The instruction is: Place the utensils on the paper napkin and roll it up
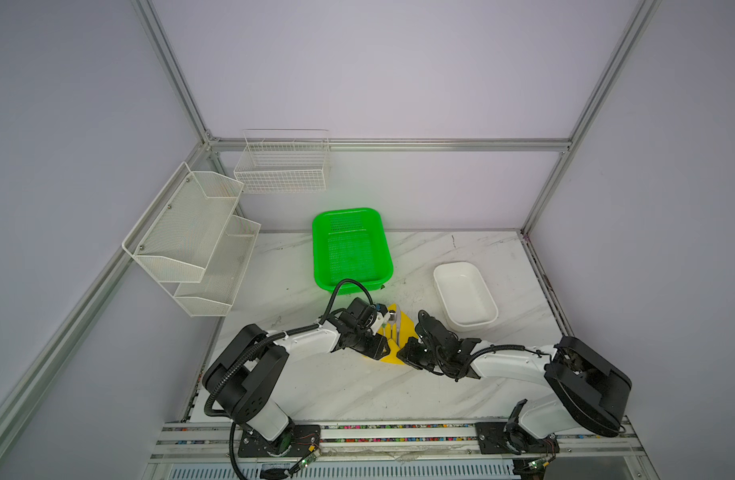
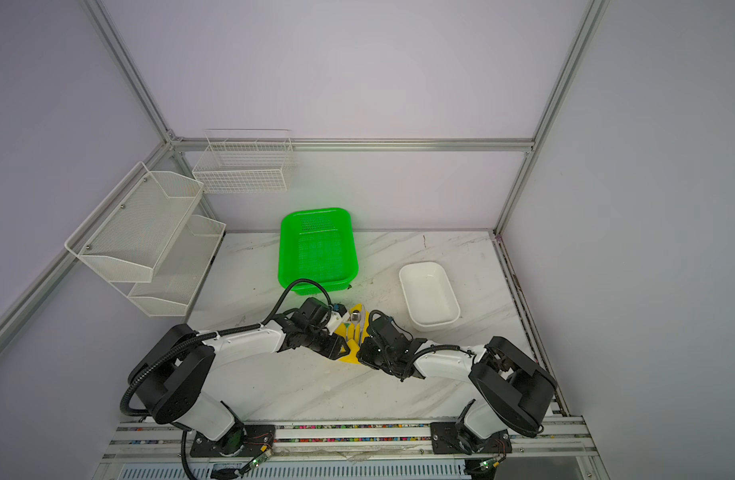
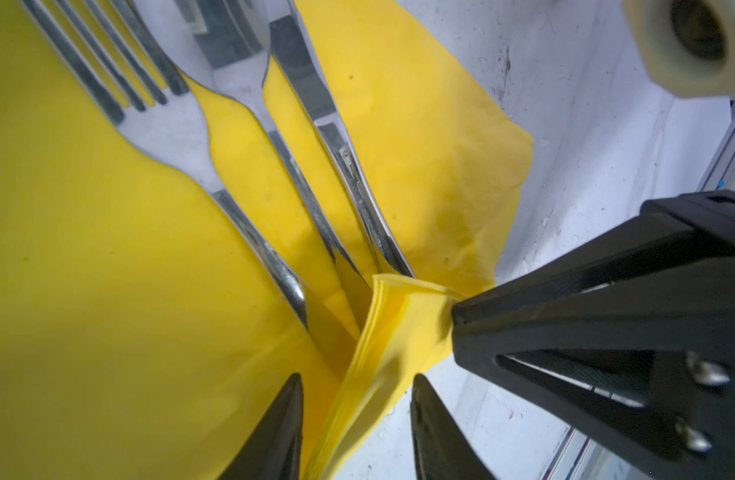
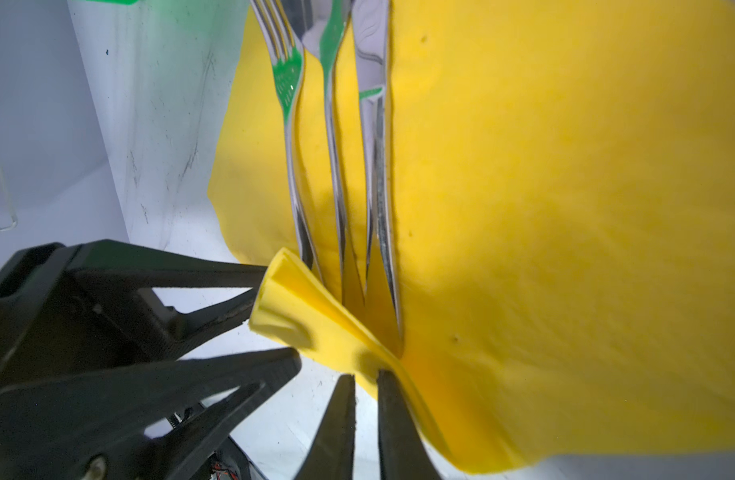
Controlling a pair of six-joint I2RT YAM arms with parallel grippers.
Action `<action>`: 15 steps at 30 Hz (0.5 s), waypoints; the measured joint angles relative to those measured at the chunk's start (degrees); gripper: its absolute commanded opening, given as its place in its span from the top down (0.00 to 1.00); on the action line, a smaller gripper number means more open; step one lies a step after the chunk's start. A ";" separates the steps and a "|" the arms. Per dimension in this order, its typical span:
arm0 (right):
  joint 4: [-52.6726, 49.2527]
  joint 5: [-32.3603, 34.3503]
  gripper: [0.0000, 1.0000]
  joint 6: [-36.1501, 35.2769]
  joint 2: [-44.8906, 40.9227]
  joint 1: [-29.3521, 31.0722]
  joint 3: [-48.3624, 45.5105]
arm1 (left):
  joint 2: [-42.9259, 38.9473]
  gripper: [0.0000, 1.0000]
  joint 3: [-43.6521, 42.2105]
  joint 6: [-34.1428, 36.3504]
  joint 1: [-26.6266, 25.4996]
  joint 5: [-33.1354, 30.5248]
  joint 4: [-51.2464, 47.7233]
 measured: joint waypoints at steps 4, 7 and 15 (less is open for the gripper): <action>-0.11 0.00 0.84 0.00 0.02 0.00 0.00 | 0.07 0.76 -0.02 0.81 0.92 1.86 0.76; -0.13 0.00 0.84 0.02 0.02 0.00 0.00 | 0.07 0.83 -0.02 0.90 1.62 2.47 1.88; -0.98 0.00 0.84 0.02 -0.04 0.00 0.00 | 0.07 0.94 -0.02 0.66 2.49 3.52 3.15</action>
